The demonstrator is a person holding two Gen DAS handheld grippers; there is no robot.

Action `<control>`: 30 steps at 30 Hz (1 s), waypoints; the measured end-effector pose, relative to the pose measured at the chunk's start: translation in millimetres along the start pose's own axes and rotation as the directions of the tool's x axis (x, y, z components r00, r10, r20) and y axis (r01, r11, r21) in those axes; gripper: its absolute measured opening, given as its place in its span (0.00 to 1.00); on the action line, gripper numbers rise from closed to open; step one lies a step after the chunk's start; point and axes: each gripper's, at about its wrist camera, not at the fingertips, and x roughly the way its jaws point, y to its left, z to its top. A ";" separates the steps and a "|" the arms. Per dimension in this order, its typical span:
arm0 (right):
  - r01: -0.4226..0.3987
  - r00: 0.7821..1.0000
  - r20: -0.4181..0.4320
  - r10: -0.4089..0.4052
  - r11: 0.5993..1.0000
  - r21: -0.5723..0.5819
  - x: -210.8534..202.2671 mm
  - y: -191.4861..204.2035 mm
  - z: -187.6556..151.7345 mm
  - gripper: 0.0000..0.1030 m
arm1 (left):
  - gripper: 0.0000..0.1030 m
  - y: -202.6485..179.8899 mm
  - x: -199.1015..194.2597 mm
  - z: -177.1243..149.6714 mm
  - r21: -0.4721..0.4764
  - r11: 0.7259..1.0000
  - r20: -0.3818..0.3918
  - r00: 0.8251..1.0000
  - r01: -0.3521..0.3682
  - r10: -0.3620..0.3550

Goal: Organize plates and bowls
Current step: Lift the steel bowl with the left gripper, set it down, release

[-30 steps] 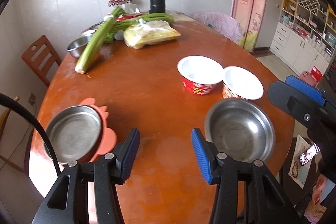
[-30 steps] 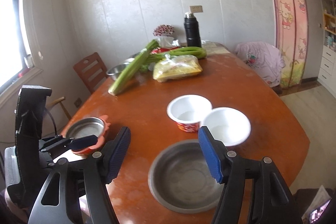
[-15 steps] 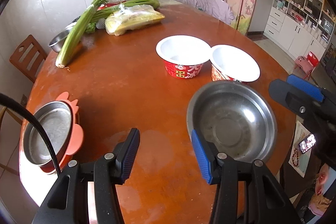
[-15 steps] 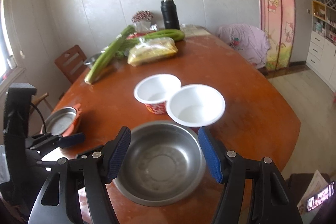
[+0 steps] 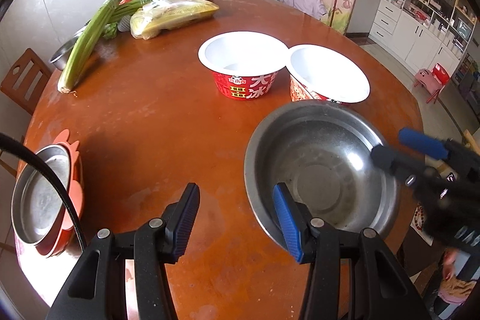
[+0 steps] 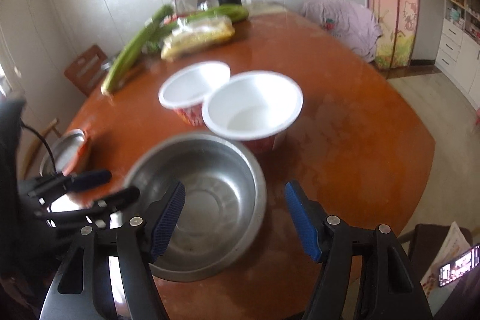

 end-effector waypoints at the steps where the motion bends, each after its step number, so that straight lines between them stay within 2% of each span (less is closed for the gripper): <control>1: 0.005 1.000 -0.015 -0.005 1.000 0.000 4.8 -0.8 -1.2 0.69 | 0.50 0.3 2.5 1.6 0.001 1.000 -0.003 1.000 0.003 -0.003; 6: 0.038 0.999 -0.033 -0.038 0.999 0.007 17.7 -7.1 -4.4 0.69 | 0.50 -2.3 16.1 6.4 0.003 1.000 -0.023 1.000 0.016 -0.015; 8: 0.072 0.997 -0.030 -0.072 0.997 -0.011 20.1 -7.8 -5.9 0.65 | 0.50 -3.4 22.1 6.6 0.000 1.000 -0.035 0.999 0.020 -0.020; 10: 0.079 0.996 -0.038 -0.080 0.997 -0.027 23.5 -7.4 -7.1 0.52 | 0.50 -4.9 26.3 6.0 -0.002 1.000 -0.043 0.999 0.027 -0.027; 15: 0.050 0.997 -0.048 -0.053 0.996 -0.072 29.8 1.3 -10.7 0.38 | 0.49 -8.8 33.3 5.4 0.002 0.999 -0.056 0.997 0.050 -0.050; 20: 0.036 0.998 -0.051 -0.042 0.995 -0.097 33.9 11.2 -11.9 0.36 | 0.42 -13.7 36.9 3.2 0.010 0.996 -0.067 0.994 0.093 -0.092; 23: 0.054 0.997 -0.049 -0.060 0.992 -0.115 34.3 16.8 -12.7 0.36 | 0.42 -15.1 36.1 1.7 0.015 0.997 -0.066 0.995 0.080 -0.079; 30: 0.015 0.999 -0.045 -0.020 0.994 -0.111 29.0 27.9 -10.0 0.37 | 0.42 -0.9 22.1 -2.7 -0.017 0.996 -0.038 0.996 0.084 -0.085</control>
